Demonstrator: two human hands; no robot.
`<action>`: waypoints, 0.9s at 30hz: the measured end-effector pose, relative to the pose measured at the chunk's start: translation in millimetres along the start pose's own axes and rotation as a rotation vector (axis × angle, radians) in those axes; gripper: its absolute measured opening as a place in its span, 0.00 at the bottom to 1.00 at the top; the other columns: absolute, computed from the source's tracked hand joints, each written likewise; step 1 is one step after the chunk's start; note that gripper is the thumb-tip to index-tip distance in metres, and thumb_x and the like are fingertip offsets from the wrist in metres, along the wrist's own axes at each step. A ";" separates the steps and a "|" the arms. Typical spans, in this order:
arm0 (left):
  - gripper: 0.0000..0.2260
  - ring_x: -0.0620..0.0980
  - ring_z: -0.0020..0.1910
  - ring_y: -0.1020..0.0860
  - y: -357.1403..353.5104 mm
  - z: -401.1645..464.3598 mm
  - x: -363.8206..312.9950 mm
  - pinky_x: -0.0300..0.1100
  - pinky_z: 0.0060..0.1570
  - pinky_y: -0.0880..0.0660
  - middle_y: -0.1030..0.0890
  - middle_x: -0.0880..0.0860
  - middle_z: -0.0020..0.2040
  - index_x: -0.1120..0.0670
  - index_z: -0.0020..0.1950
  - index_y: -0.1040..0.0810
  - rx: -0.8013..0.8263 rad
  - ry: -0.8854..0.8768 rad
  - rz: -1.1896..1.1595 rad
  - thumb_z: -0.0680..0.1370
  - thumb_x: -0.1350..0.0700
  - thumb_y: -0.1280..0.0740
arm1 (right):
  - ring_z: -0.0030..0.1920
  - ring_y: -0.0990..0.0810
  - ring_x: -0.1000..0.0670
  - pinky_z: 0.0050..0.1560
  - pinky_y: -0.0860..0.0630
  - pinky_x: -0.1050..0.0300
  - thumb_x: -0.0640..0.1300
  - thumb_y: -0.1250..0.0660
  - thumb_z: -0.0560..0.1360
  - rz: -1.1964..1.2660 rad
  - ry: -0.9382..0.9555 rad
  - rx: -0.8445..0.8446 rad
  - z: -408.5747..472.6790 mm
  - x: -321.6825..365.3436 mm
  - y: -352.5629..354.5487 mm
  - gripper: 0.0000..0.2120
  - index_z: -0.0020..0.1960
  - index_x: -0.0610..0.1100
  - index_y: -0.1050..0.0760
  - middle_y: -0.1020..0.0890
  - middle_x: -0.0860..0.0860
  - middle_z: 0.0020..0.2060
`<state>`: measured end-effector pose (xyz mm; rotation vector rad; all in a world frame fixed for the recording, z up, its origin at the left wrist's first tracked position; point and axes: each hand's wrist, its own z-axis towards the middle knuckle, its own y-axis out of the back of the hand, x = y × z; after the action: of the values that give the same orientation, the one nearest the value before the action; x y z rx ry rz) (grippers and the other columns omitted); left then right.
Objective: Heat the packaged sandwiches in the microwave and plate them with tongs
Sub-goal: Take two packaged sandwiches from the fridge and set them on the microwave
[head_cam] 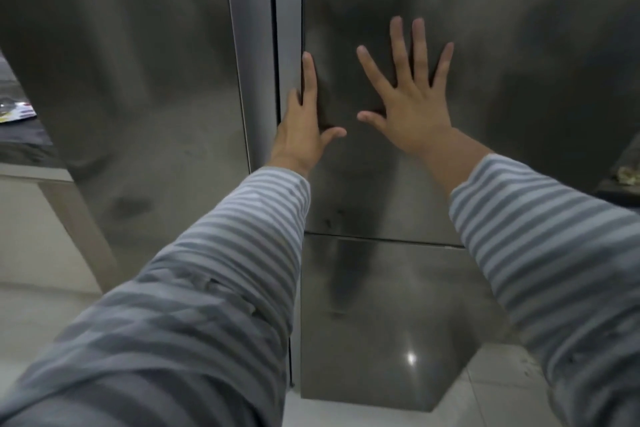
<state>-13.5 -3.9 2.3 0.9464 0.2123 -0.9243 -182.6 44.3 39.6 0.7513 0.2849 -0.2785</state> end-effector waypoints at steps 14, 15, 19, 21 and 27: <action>0.55 0.60 0.65 0.29 22.0 -40.4 -22.1 0.56 0.61 0.30 0.34 0.61 0.69 0.43 0.74 0.69 -0.029 -0.037 -0.006 0.70 0.52 0.24 | 0.76 0.64 0.36 0.68 0.59 0.25 0.63 0.37 0.74 0.044 -0.033 0.112 -24.0 2.7 35.7 0.45 0.76 0.57 0.65 0.63 0.41 0.77; 0.55 0.61 0.64 0.28 26.4 -46.7 -24.8 0.56 0.60 0.29 0.33 0.61 0.67 0.42 0.74 0.70 -0.016 -0.045 -0.006 0.70 0.51 0.24 | 0.76 0.64 0.37 0.68 0.57 0.24 0.62 0.37 0.74 0.048 -0.042 0.119 -29.2 4.1 41.7 0.44 0.77 0.57 0.65 0.63 0.42 0.77; 0.55 0.61 0.56 0.25 49.7 -77.4 -43.4 0.53 0.52 0.27 0.32 0.59 0.63 0.41 0.72 0.72 0.067 -0.065 0.018 0.71 0.51 0.25 | 0.76 0.66 0.39 0.68 0.52 0.25 0.60 0.36 0.74 0.056 -0.081 0.157 -53.8 7.4 74.2 0.44 0.76 0.58 0.64 0.65 0.44 0.77; 0.54 0.61 0.56 0.24 61.8 -95.0 -55.0 0.53 0.51 0.26 0.33 0.60 0.63 0.41 0.71 0.74 0.105 -0.096 0.021 0.72 0.52 0.26 | 0.76 0.66 0.41 0.69 0.51 0.26 0.60 0.37 0.75 0.045 -0.103 0.181 -68.7 8.0 92.8 0.44 0.75 0.58 0.67 0.66 0.45 0.76; 0.49 0.58 0.52 0.24 89.8 -156.0 -90.9 0.49 0.50 0.27 0.35 0.60 0.66 0.41 0.69 0.76 0.194 -0.217 0.005 0.77 0.60 0.33 | 0.77 0.63 0.44 0.73 0.52 0.32 0.60 0.43 0.78 0.079 -0.154 0.299 -123.3 13.9 156.1 0.39 0.74 0.59 0.70 0.68 0.48 0.76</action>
<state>33.3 192.0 11.7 1.0150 -0.0657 -1.0481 -134.5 237.7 46.7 1.0278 0.0668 -0.3061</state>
